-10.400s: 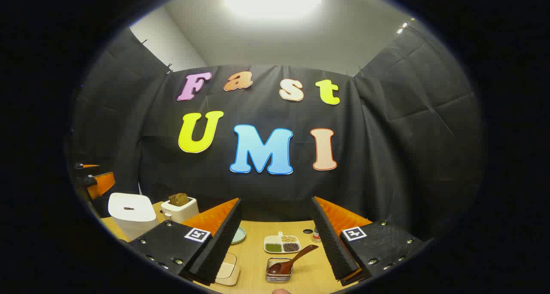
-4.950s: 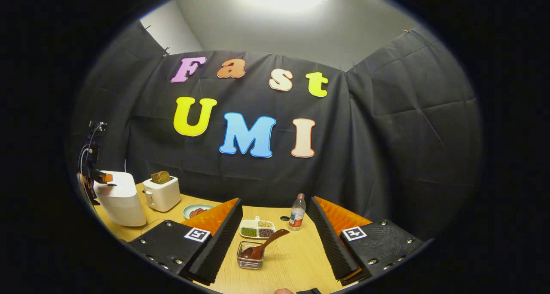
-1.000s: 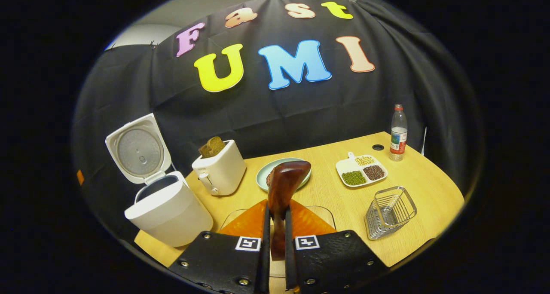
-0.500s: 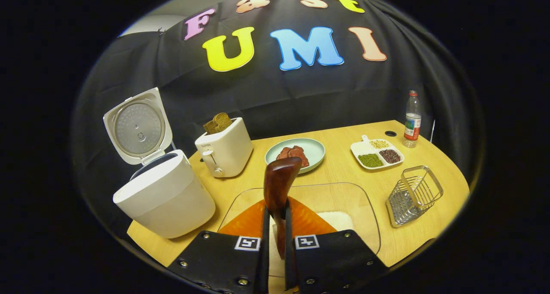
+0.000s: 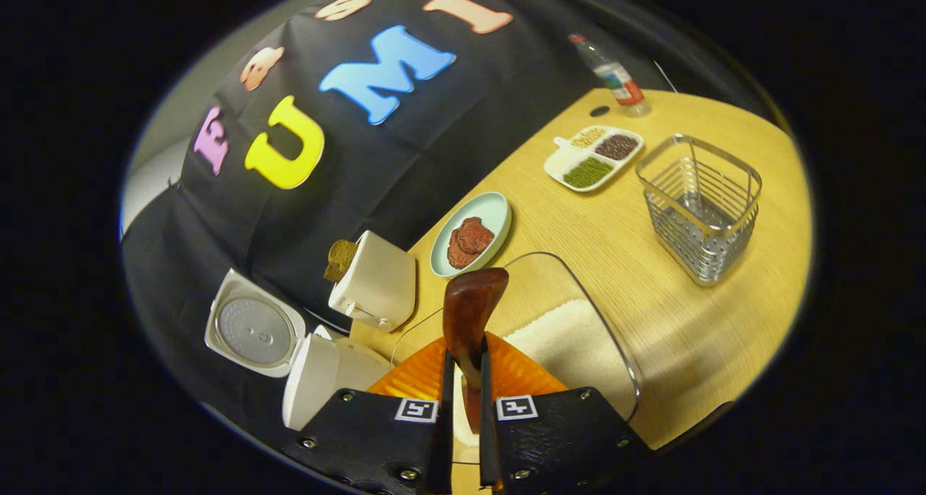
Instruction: Close the left gripper, press the button to open the rice cooker; take a wooden spoon from the chopstick holder with the right hand, scoop a spoonful of rice and pour it into the rice cooker, then put the wooden spoon back into the chopstick holder.
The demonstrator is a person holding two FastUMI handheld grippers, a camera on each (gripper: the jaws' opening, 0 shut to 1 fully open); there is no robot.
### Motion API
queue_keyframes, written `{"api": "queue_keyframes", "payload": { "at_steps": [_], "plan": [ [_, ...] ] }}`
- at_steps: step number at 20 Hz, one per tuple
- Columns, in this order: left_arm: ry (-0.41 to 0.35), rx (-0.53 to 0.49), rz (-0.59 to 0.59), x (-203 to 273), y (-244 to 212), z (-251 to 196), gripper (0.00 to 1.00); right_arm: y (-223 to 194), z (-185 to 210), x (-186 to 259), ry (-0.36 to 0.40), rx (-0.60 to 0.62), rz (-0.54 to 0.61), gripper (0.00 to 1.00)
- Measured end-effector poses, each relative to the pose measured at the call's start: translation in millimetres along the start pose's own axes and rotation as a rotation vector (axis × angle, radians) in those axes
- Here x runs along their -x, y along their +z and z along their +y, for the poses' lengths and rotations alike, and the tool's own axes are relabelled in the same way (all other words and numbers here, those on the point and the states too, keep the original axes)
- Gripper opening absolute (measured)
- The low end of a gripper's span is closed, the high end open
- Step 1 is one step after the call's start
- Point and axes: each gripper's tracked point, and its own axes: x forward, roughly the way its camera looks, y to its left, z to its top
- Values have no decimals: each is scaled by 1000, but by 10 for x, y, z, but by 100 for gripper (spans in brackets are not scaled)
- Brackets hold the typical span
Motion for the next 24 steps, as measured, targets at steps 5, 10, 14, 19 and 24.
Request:
{"api": "queue_keyframes", "payload": {
  "at_steps": [5, 10, 14, 19, 24],
  "plan": [
    [11, 39, 4, 17, 7, -56, 98, 313, 115, 144, 71, -121, -29, 15],
    [23, 50, -8, 53, -7, -46, 100, 532, 456, 265, 168, -215, -29, 15],
    [38, 68, 2, 133, -84, 78, 92, 581, 879, 285, 261, -271, -4, 15],
    [75, 67, 3, 167, -105, 385, 100, 521, 1469, 194, 356, -267, 19, 15],
    [92, 79, 8, 230, -182, 596, 99, 260, 2059, 12, 424, -211, 67, 15]
  ]
}}
